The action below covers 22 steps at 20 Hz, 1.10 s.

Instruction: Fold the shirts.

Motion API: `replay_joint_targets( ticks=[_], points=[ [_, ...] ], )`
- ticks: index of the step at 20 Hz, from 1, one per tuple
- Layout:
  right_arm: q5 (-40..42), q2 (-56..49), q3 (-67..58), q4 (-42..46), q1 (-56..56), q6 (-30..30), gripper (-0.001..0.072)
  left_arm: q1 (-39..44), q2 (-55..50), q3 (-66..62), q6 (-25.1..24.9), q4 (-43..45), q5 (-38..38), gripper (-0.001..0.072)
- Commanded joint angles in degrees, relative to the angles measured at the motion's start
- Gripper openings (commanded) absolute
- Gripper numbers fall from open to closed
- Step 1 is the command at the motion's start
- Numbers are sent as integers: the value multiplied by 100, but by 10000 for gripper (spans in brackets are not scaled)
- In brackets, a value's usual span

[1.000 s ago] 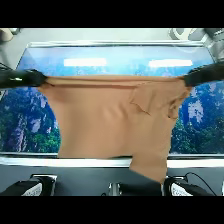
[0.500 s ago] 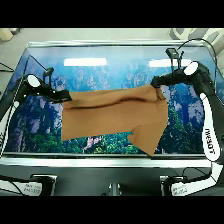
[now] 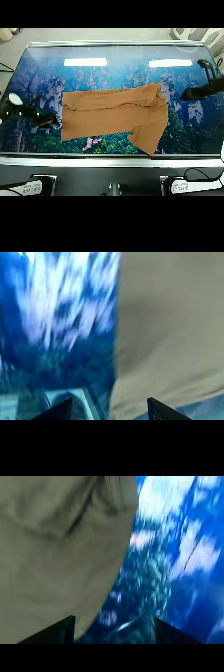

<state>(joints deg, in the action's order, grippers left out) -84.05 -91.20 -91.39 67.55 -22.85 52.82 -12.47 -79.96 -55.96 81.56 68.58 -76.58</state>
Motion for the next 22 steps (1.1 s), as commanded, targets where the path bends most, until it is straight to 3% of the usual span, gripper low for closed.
replay_joint_targets(
  ticks=[1,8,9,10,12,18,22],
  points=[
    [-876,13,243,103,-341,-212,483,-247,308,1049,-470,-601,411,536],
    [-837,7,415,398,-299,-140,486,317,4,1259,-431,-938,789,515],
    [-798,7,586,247,-293,-114,489,400,4,1257,-352,-977,962,407],
    [-743,9,844,72,-293,-111,489,463,4,1255,-354,-1029,1104,246],
    [-529,7,1462,-129,-293,-114,491,549,7,1239,-315,-1036,1215,21],
    [1040,0,2970,-1099,-293,-295,488,573,151,1207,-348,-1029,1215,24],
    [1294,-155,3228,-1563,-293,-426,488,577,166,1207,-358,-1034,1217,24]
  ],
)
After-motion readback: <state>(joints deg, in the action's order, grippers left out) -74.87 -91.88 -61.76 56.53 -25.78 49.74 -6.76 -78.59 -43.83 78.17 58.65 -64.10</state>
